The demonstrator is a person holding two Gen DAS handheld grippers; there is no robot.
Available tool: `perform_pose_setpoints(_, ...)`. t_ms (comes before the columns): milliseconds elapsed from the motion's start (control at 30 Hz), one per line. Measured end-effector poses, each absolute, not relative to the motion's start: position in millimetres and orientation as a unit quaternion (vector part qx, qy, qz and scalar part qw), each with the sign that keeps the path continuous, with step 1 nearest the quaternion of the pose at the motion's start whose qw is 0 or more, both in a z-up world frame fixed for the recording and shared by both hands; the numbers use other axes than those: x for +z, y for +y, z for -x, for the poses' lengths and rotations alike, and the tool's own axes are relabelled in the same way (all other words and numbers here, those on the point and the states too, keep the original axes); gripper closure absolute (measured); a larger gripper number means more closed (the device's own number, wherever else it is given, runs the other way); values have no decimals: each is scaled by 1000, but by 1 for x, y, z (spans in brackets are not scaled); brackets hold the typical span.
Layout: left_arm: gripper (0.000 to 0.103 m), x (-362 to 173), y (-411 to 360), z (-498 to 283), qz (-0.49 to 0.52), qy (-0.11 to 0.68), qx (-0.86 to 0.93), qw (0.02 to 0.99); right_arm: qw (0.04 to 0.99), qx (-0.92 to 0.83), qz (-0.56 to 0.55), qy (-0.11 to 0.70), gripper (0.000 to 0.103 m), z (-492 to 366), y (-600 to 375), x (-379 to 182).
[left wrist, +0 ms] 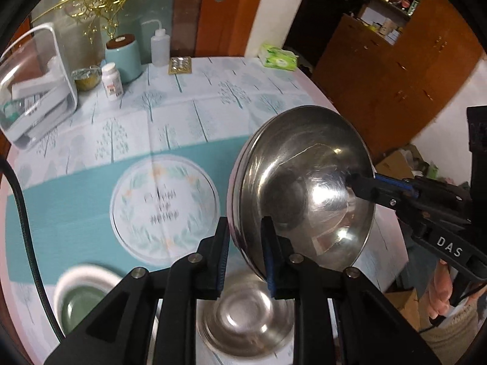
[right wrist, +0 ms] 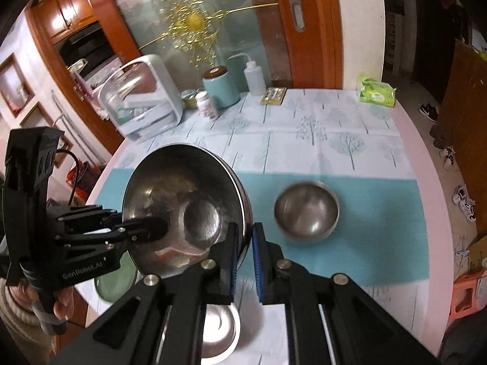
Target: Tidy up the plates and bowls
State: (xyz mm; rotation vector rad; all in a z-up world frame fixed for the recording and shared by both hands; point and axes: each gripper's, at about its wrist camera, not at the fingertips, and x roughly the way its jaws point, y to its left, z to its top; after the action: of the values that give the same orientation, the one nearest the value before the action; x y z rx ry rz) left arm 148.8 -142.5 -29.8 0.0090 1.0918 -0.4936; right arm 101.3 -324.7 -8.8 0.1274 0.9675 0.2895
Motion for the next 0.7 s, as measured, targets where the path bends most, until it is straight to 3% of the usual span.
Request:
perform_pose_setpoints(367, 84, -93, -127, -70, -3, 553, -233, 800, 848, 143, -70, 505, 94, -36, -310, -66)
perform_pose_setpoints(700, 84, -164, -114, -46, 2, 594, -206, 777, 810, 150, -89, 560, 94, -26, -299, -132)
